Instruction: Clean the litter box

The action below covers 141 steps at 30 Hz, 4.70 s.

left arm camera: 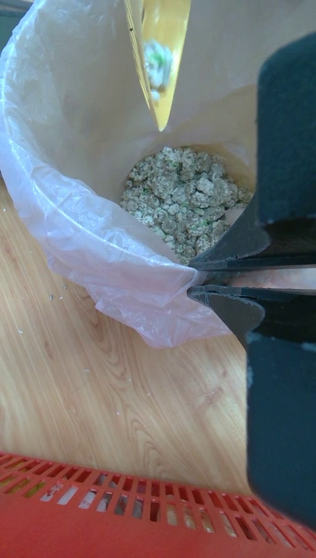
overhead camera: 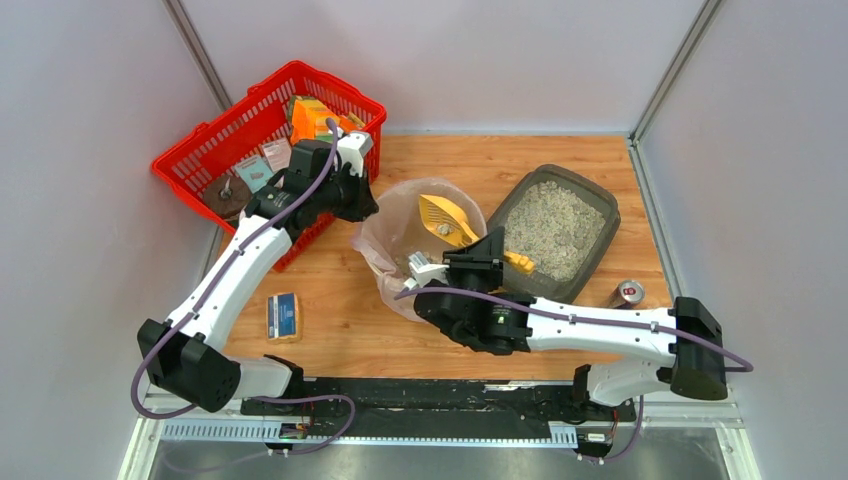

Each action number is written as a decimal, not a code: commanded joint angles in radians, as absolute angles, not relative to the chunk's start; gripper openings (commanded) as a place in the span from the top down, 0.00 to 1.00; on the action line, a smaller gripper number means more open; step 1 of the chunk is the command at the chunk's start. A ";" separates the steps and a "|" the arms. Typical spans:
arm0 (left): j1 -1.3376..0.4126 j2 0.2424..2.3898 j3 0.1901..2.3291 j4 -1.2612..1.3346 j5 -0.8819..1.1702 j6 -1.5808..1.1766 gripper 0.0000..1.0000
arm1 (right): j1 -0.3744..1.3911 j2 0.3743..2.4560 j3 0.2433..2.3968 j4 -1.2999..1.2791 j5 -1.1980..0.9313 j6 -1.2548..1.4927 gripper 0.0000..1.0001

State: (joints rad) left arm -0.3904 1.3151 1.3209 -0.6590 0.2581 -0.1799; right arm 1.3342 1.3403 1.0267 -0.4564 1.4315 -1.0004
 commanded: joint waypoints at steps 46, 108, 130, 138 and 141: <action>-0.396 1.325 1.361 -0.680 0.328 -0.202 1.00 | 1.365 1.353 1.088 -0.920 1.479 -0.617 1.00; -0.396 1.267 1.335 -0.634 0.321 -0.219 1.00 | 0.200 1.111 1.229 -1.035 -0.205 0.389 1.00; -0.396 1.243 1.331 -0.630 0.321 -0.216 1.00 | 0.092 1.623 1.531 -1.328 -0.002 0.463 1.00; -0.396 1.247 1.333 -0.632 0.321 -0.216 1.00 | 0.092 1.871 1.646 -1.305 0.015 0.436 1.00; -0.396 1.247 1.333 -0.629 0.324 -0.216 1.00 | 0.092 1.931 1.672 -1.292 0.021 0.422 1.00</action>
